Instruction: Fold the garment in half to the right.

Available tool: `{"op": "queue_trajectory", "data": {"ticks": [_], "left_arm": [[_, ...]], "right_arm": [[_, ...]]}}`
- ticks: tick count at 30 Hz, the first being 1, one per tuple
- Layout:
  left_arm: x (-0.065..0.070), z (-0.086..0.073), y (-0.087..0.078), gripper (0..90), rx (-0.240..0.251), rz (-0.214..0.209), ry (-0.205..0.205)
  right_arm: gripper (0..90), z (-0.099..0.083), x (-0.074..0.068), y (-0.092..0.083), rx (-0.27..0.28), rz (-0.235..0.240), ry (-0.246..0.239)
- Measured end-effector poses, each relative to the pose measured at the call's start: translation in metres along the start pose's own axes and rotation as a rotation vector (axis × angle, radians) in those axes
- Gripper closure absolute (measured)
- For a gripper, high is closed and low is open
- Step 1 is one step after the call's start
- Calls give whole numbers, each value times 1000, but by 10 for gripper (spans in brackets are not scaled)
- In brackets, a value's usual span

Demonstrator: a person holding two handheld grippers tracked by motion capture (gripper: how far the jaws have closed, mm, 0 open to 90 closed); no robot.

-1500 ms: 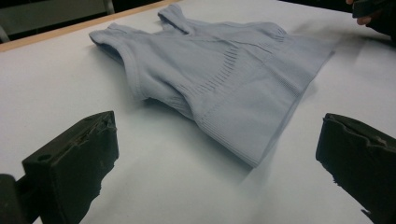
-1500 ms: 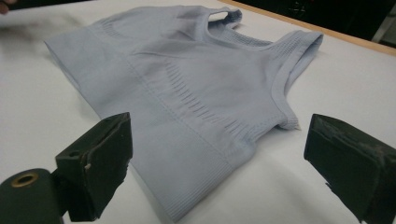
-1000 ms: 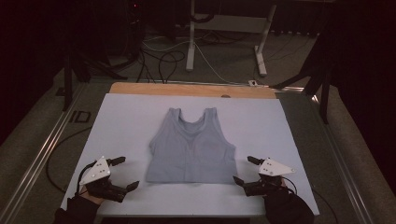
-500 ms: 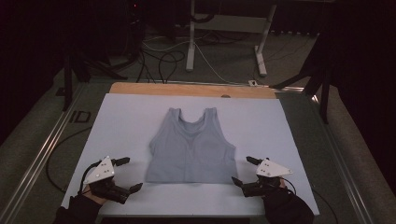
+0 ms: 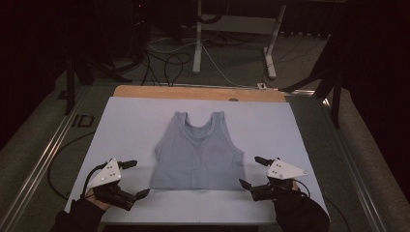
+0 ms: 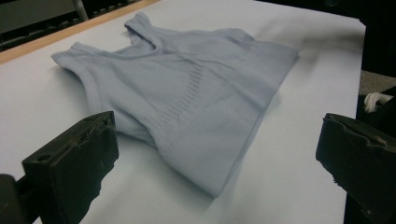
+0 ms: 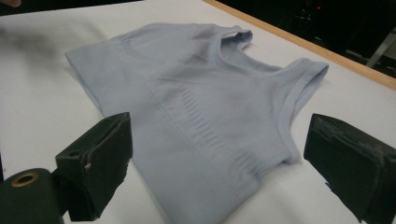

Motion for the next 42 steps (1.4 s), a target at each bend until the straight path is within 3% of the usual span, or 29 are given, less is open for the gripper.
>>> {"op": "queue_trajectory", "data": {"ticks": [7, 14, 19, 21, 29, 32, 42], "left_arm": [[0, 11, -1, 2, -26, -2, 22], [0, 18, 0, 2, -20, -4, 10], [1, 25, 1, 2, -24, 2, 20], [0, 28, 1, 2, -17, 6, 13], [2, 33, 4, 2, -40, 18, 21], [1, 32, 6, 2, -42, 27, 1], [9, 30, 19, 2, -85, 53, -5]], "right_arm": [[83, 22, 9, 1, 14, -11, -9], [83, 39, 14, 8, 38, -12, -7], [83, 58, 18, 20, 35, 5, -54], [83, 71, 20, 29, 57, 28, -53], [83, 98, 22, 62, 55, 74, -87], [82, 103, 23, 70, 49, 83, -93], [83, 119, 22, 108, 42, 128, -87]]}}
Point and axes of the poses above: each handheld gripper's, and its own axes: y roughly forward along the jaws, z roughly out of its top, x roughly to its right, the point moved 2 cm from there along y, roughly forward along the jaws, and after that the axes turned 3 degrees about y, right-handed, at the moved point
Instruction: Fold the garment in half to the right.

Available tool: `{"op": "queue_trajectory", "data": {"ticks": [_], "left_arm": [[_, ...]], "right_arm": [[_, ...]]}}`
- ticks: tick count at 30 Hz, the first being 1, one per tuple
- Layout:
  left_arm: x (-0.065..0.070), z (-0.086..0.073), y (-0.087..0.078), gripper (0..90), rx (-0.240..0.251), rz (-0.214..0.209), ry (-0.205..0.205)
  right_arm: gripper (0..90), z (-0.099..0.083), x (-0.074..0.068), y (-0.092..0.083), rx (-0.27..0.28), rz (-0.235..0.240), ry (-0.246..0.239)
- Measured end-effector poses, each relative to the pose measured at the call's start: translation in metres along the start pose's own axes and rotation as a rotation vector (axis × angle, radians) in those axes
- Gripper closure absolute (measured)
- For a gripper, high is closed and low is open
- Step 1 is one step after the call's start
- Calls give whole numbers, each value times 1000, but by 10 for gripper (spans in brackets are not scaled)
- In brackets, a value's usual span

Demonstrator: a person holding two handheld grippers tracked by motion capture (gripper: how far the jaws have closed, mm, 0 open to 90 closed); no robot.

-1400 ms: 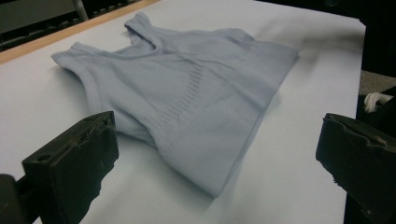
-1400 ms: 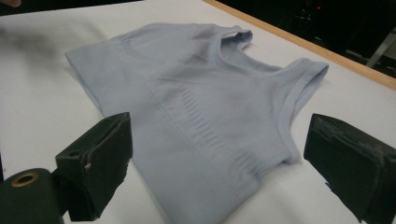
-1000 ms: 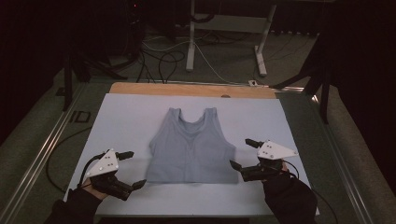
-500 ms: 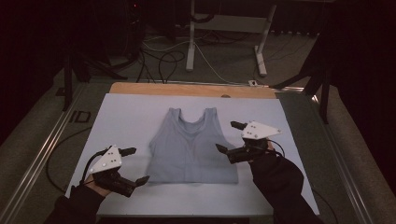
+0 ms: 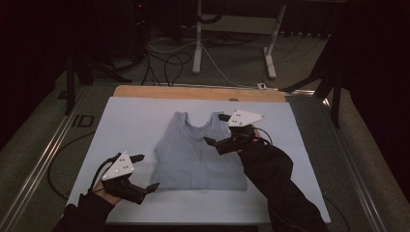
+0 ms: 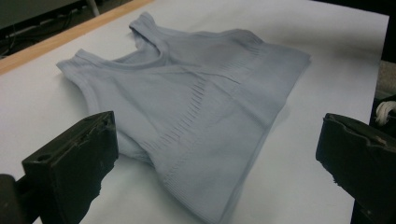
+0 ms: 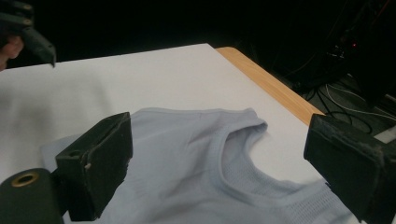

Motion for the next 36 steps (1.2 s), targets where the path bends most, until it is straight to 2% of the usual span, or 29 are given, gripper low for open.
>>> {"op": "queue_trajectory", "data": {"ticks": [1, 3, 5, 6, 7, 11, 14, 15, 16, 17, 19, 23, 24, 30, 33, 36], "left_arm": [[1, 0, 1, 2, -8, 3, -6], [3, 0, 3, 2, -27, 21, 12], [5, 1, 6, 2, -35, 26, -9], [5, 1, 6, 2, -42, 34, -14], [6, 1, 7, 2, -45, 36, -16], [8, 2, 11, 2, -53, 57, -26], [9, 2, 16, 2, -80, 84, -37], [9, 1, 18, 3, -78, 87, -44], [9, 1, 21, 3, -84, 88, -54], [10, -1, 24, 3, -100, 99, -69], [9, -2, 28, 3, -118, 111, -80], [6, -6, 36, 3, -122, 147, -129], [6, -7, 37, 3, -121, 152, -137], [1, -15, 47, 3, -162, 201, -168], [0, -16, 50, 3, -168, 199, -187], [0, -20, 55, 4, -177, 195, -177]], "right_arm": [[83, 1, 1, 4, 1, 5, 4], [83, 2, 2, 13, -3, 11, 8], [83, 4, 3, 26, -15, 18, -1], [83, 4, 3, 26, -15, 18, -1], [83, 6, 4, 34, -18, 17, -7], [83, 8, 5, 46, -25, 24, -2], [86, 11, 8, 59, -39, 25, -2], [86, 11, 10, 68, -48, 27, 3], [86, 11, 10, 68, -48, 27, 3], [86, 10, 13, 79, -54, 34, 7], [86, 10, 13, 82, -63, 35, 6], [86, 7, 16, 101, -94, 42, 6], [86, 7, 16, 110, -101, 45, 15], [86, 6, 19, 133, -121, 55, 13], [86, 5, 20, 139, -127, 59, 16], [86, 2, 22, 147, -145, 69, 17]]}}
Point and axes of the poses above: each handheld gripper's, and its own axes: y roughly forward along the jaws, z roughly out of its top, x roughly to its right, the point moved 2 cm from there along y, roughly forward along the jaws, and after that the axes turned 3 degrees about y, right-handed, at the moved point
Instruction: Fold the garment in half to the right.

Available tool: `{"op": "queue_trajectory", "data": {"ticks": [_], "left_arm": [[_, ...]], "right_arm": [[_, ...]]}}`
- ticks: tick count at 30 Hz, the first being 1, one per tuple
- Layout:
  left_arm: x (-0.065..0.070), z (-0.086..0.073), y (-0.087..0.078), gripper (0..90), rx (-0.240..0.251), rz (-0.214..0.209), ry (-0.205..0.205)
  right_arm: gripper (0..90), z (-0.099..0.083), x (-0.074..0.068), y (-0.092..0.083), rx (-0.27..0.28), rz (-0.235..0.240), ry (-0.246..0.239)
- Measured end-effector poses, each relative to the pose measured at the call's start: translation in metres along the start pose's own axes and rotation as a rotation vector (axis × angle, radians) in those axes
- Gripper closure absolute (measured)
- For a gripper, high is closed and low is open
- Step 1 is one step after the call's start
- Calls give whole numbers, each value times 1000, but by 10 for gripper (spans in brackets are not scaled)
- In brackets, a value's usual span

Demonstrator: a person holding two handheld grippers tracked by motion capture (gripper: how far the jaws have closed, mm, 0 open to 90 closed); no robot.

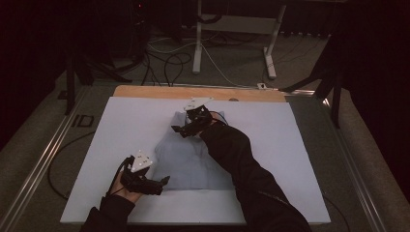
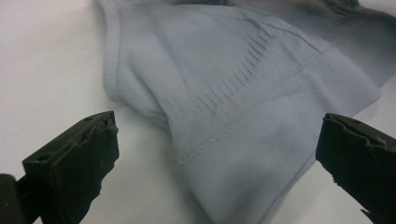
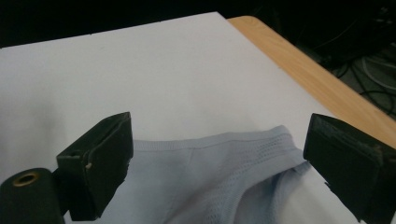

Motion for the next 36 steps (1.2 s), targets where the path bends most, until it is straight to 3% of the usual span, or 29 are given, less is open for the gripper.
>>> {"op": "queue_trajectory", "data": {"ticks": [2, 4, 7, 12, 18, 26, 36], "left_arm": [[1, -2, 4, 4, -44, 8, -8], [0, -4, 5, 5, -58, -9, -34], [-3, -6, 6, 30, -76, 1, -44], [-1, -10, 10, 96, -135, -17, -32], [-4, -13, 12, 189, -151, -39, -68], [-2, -17, 19, 262, -184, -75, -72], [6, -17, 20, 496, -188, -79, -67]], "right_arm": [[86, 0, 2, 4, -11, -7, -2], [86, 1, 4, 8, -7, -4, 14], [86, 2, 7, 11, -7, -7, 15], [86, 4, 14, 17, -21, -22, 25], [86, 4, 16, 21, -30, -20, 35], [86, 0, 20, 27, -53, -14, 47], [86, 1, 22, 35, -57, -13, 77]]}}
Point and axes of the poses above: each handheld gripper's, and its own axes: y roughly forward along the jaws, z roughly out of its top, x roughly to its right, the point moved 2 cm from there along y, roughly forward along the jaws, and after that the axes turned 3 degrees about y, right-handed, at the moved point
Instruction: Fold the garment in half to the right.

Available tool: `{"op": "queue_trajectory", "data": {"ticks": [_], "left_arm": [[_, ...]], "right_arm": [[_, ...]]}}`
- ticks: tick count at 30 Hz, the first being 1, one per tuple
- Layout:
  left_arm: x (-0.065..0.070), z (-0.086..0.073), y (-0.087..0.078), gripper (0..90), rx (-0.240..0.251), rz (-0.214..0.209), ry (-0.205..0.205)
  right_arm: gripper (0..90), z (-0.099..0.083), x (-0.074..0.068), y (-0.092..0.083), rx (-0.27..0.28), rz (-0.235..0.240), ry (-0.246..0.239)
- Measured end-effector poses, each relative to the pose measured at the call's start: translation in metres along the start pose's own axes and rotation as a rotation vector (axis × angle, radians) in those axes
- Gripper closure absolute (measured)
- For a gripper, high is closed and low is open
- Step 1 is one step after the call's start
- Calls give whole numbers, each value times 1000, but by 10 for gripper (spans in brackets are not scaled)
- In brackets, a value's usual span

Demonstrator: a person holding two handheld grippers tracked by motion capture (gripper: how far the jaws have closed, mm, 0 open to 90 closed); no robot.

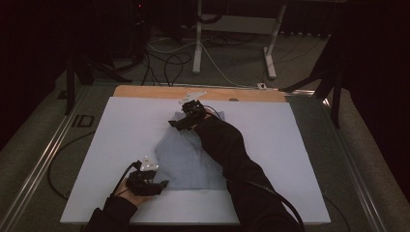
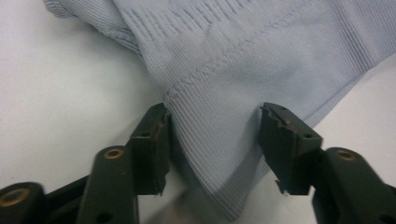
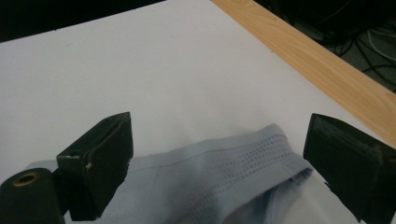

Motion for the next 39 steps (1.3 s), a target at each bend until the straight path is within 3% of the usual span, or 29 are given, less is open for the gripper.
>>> {"op": "queue_trajectory", "data": {"ticks": [2, 9, 14, 24, 25, 27, 29, 36, 39], "left_arm": [[2, 0, 0, 555, -3, -9, 9], [6, 2, 0, 703, 2, -21, 13], [7, 5, -1, 817, 35, -13, 13], [9, 9, -7, 828, 70, -24, 22], [10, 9, -7, 829, 70, -25, 27], [10, 9, -8, 831, 70, -31, 36], [11, 9, -8, 831, 69, -29, 44], [11, 10, -9, 832, 74, -31, 46], [12, 11, -9, 833, 73, -33, 48]], "right_arm": [[86, 1, -1, 2, -11, -4, -19], [97, 6, -1, 11, -10, 1, -2], [103, 9, 3, 18, -20, -16, 11], [95, 17, 13, 28, -27, -14, 121], [144, 17, 15, 31, -48, -34, 107], [169, 17, 17, 34, -70, -49, 141], [210, 17, 17, 38, -97, -66, 141], [288, 16, 20, 54, -189, -160, 155], [307, 15, 20, 60, -223, -167, 176]]}}
Point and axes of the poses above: each handheld gripper's, and its own axes: y roughly forward along the jaws, z roughly out of its top, x roughly to its right, the point moved 2 cm from there along y, roughly forward along the jaws, and after that the axes turned 3 degrees about y, right-handed, at the moved point
